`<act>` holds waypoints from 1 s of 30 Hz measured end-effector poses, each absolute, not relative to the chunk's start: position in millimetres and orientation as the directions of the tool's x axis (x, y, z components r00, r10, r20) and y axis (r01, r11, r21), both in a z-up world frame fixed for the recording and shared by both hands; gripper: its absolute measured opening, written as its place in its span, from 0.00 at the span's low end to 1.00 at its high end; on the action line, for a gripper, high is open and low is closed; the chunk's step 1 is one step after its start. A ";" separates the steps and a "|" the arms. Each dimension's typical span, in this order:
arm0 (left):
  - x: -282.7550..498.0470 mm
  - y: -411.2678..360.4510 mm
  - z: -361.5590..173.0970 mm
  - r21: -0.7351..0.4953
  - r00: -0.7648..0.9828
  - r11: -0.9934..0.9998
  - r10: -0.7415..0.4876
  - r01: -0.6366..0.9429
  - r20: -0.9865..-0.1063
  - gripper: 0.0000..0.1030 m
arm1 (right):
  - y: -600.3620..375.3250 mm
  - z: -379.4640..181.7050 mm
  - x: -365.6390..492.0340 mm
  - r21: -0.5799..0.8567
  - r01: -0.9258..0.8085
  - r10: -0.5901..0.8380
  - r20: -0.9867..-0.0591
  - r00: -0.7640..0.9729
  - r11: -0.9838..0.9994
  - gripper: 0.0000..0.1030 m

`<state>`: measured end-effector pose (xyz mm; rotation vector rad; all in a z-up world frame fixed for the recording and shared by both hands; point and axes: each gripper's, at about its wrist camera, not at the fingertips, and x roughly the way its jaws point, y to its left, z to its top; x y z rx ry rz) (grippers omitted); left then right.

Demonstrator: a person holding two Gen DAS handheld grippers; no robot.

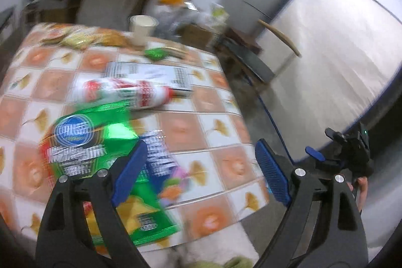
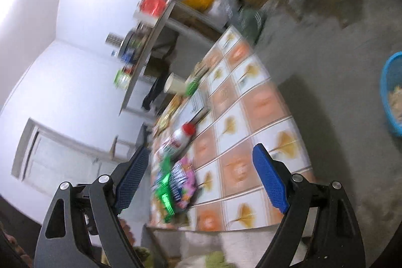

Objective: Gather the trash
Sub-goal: 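Move both tools back over the table toward the milk bottle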

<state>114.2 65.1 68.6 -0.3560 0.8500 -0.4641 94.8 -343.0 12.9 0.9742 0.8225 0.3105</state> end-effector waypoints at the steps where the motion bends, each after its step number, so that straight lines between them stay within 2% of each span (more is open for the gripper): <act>1: 113.8 75.9 67.1 -0.484 0.578 0.845 -0.517 0.227 -0.631 0.81 | -333.4 11.8 102.0 0.835 0.111 0.596 -0.470 0.651 0.538 0.80; 8: 117.9 138.8 62.4 -0.505 0.626 0.854 -0.464 0.128 -0.626 0.81 | -245.5 -0.1 166.7 0.878 0.114 0.719 -0.449 0.531 0.465 0.80; 14: 128.3 171.1 57.1 -0.523 0.645 0.847 -0.450 0.090 -0.618 0.81 | -190.1 -8.5 212.3 0.895 0.159 0.769 -0.440 0.464 0.416 0.80; 22: 134.8 196.1 43.7 -0.568 0.643 0.821 -0.464 0.054 -0.610 0.81 | -136.0 -47.2 278.4 0.866 0.362 0.785 -0.477 0.394 0.345 0.80; 30: 135.6 207.1 41.8 -0.579 0.642 0.814 -0.470 0.050 -0.606 0.81 | -111.0 -97.4 316.5 0.779 0.552 0.753 -0.547 0.365 0.298 0.80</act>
